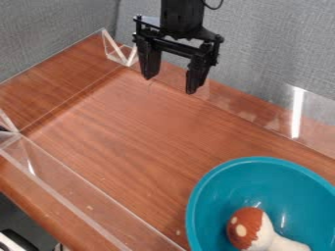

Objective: Remove the mushroom from inside the blue bowl and put it on the table

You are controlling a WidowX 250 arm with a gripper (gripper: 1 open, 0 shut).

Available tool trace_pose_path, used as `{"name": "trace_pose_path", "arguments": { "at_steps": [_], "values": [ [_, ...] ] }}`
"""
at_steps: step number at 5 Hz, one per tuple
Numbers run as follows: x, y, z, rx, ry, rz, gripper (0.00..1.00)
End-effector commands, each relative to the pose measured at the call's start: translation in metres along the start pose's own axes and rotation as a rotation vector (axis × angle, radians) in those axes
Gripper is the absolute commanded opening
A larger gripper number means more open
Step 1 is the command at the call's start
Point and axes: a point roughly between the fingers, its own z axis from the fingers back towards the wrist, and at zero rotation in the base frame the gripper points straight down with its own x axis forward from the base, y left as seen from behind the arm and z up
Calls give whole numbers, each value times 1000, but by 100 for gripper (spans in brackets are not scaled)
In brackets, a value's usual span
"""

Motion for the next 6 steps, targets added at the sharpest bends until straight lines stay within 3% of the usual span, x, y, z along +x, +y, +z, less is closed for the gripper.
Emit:
{"name": "trace_pose_path", "arguments": {
  "at_steps": [1, 2, 4, 5, 6],
  "values": [
    [-1, -4, -7, -3, 14, -4, 100],
    [-11, -29, -14, -17, 14, -40, 100],
    [-35, -109, -24, -18, -15, -192, 100],
    [-37, -135, -33, -18, -30, -225, 100],
    [-41, -143, -48, -19, -18, -235, 100]
  ]
}}
